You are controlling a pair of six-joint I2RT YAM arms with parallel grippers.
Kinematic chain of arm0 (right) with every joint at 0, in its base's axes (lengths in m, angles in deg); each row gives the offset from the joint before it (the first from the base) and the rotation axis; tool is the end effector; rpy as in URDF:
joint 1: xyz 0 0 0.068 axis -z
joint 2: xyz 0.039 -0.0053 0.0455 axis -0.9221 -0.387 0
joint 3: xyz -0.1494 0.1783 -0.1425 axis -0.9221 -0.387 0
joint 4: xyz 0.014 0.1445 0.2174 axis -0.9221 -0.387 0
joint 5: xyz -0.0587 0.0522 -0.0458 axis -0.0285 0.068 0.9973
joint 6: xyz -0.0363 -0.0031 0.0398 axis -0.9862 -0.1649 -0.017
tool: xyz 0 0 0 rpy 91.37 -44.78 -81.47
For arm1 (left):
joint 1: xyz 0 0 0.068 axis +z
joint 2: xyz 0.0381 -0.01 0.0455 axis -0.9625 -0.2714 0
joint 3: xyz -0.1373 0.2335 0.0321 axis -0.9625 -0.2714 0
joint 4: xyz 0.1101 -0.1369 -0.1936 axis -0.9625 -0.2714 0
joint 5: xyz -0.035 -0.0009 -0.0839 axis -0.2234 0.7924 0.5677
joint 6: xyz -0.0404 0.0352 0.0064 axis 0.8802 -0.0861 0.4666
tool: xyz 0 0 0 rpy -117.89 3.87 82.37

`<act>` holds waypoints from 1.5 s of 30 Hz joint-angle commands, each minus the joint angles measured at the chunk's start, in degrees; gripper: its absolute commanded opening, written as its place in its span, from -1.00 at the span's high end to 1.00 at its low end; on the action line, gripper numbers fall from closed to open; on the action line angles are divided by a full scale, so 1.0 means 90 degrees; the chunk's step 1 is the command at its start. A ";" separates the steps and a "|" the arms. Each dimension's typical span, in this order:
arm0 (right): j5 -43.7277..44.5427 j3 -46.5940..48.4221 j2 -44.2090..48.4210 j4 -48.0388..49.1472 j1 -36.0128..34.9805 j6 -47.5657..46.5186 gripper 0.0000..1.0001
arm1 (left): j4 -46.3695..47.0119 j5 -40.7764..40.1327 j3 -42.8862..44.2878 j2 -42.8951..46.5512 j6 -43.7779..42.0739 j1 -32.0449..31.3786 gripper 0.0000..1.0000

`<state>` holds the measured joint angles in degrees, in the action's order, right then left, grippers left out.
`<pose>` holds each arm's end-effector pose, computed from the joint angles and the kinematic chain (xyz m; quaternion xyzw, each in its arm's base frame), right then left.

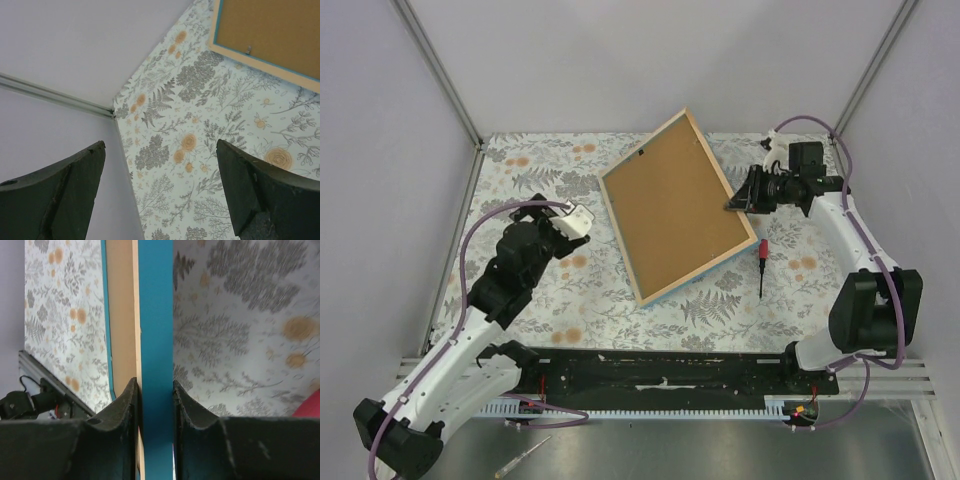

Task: Take the photo out of the frame
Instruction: Turn over the photo frame at the center of the board.

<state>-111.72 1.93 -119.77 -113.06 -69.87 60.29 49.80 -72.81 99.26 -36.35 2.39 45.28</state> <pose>0.3280 0.0357 0.3135 -0.0465 0.8920 0.3194 0.3165 0.1623 -0.0776 0.3281 0.3677 0.6804 0.1865 0.6058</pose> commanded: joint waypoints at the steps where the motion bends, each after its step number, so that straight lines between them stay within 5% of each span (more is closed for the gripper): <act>1: -0.0492 -0.0909 0.0353 0.0782 0.0097 0.0149 1.00 | 0.0477 0.0325 -0.0475 -0.0078 0.0428 0.0016 -0.96; 19: -0.1343 -0.3244 0.0031 0.4298 0.0507 0.1438 1.00 | 0.2567 0.0257 -0.1883 -0.1679 0.0194 0.0113 -0.97; 45: -0.1616 -0.3655 -0.0731 0.5080 0.0537 0.1595 0.87 | 0.4365 -0.0027 -0.1522 -0.4863 0.0193 0.0250 -0.99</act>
<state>-127.47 -31.12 -125.67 -70.86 -65.12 76.79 85.91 -73.51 83.46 -77.68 2.94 47.29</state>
